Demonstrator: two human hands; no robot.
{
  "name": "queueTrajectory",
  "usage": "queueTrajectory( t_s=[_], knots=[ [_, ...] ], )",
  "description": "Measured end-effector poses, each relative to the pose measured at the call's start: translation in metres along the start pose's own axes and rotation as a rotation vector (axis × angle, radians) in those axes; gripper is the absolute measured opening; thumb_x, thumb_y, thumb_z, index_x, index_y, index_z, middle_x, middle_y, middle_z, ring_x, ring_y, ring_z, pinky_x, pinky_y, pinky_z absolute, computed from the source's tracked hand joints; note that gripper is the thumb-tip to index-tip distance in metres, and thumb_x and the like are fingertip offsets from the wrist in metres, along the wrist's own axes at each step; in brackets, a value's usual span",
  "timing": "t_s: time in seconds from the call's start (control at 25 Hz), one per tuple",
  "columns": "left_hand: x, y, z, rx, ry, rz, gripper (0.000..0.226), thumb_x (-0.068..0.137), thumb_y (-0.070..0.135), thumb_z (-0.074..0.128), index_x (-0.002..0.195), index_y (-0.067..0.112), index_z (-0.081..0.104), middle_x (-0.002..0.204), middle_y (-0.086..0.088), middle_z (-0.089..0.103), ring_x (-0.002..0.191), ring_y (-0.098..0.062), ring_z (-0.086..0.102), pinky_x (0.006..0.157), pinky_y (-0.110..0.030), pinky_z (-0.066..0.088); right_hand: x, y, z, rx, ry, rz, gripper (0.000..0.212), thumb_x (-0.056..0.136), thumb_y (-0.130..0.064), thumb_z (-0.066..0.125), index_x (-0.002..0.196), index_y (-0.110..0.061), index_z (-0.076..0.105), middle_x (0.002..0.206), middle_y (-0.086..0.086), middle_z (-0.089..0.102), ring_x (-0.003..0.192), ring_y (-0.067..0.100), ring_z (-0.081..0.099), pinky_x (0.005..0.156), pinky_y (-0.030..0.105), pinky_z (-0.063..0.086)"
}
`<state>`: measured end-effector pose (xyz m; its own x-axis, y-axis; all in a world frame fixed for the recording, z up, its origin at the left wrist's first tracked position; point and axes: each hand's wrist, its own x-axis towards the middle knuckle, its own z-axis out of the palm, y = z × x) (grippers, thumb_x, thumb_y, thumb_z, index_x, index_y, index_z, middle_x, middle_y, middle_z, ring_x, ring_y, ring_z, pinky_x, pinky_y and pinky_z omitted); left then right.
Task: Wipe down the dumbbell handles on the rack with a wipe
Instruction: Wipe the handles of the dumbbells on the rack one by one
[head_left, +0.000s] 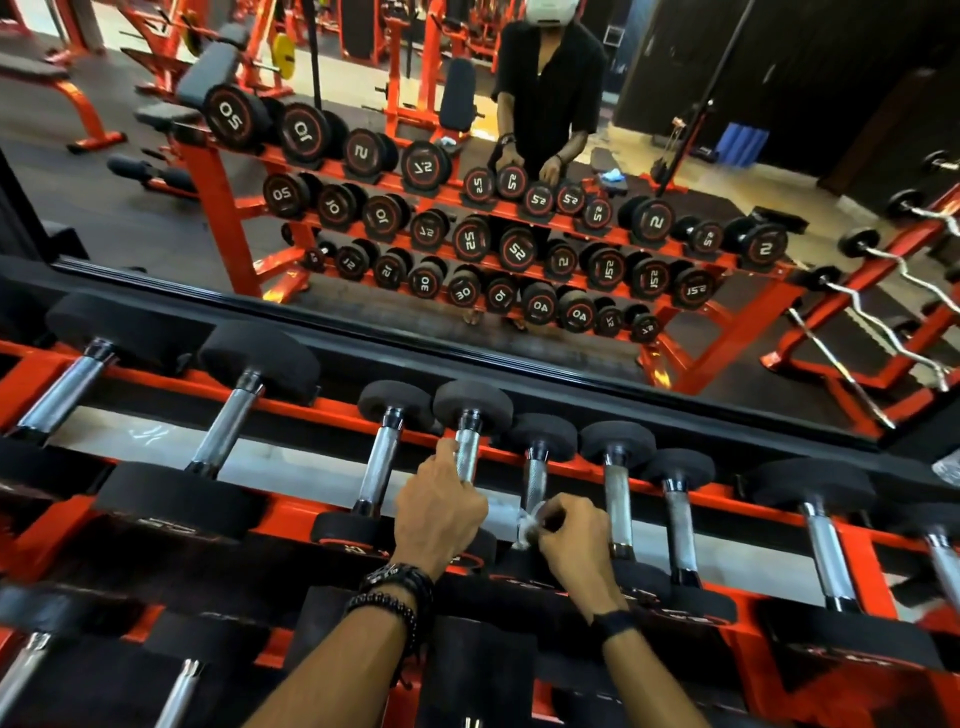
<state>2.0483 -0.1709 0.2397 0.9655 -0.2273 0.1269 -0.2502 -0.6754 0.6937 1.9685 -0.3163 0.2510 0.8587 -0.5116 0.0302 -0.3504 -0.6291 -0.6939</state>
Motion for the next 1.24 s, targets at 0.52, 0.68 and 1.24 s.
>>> queueTrajectory(
  t_s=[0.52,0.68,1.24],
  knots=[
    [0.002,-0.004,0.003,-0.031,-0.005,0.020,0.041,0.083,0.016,0.054,0.123,0.020,0.046,0.077,0.002,0.057,0.063,-0.014,0.056,0.056,-0.028,0.045,0.016,0.027,0.011,-0.185,-0.042,-0.267,0.019,0.083,0.007,0.065,0.083,-0.012,0.069,0.087,0.004,0.062,0.071,0.013,0.062,0.068,0.026,0.056],
    [0.002,-0.003,0.004,-0.038,-0.028,0.011,0.043,0.082,0.017,0.053,0.124,0.019,0.045,0.077,-0.001,0.057,0.062,-0.016,0.056,0.054,-0.029,0.045,0.034,0.001,0.009,-0.101,0.027,-0.269,0.018,0.088,0.005,0.061,0.076,-0.007,0.065,0.087,0.003,0.057,0.068,0.009,0.058,0.059,0.013,0.049],
    [0.001,0.000,0.001,-0.015,-0.014,-0.002,0.038,0.087,0.019,0.057,0.123,0.020,0.045,0.083,0.003,0.058,0.066,-0.011,0.058,0.061,-0.029,0.055,0.058,0.004,0.011,-0.035,0.132,-0.089,0.018,0.081,0.008,0.064,0.077,-0.009,0.068,0.082,0.002,0.065,0.078,0.015,0.062,0.070,0.024,0.051]
  ],
)
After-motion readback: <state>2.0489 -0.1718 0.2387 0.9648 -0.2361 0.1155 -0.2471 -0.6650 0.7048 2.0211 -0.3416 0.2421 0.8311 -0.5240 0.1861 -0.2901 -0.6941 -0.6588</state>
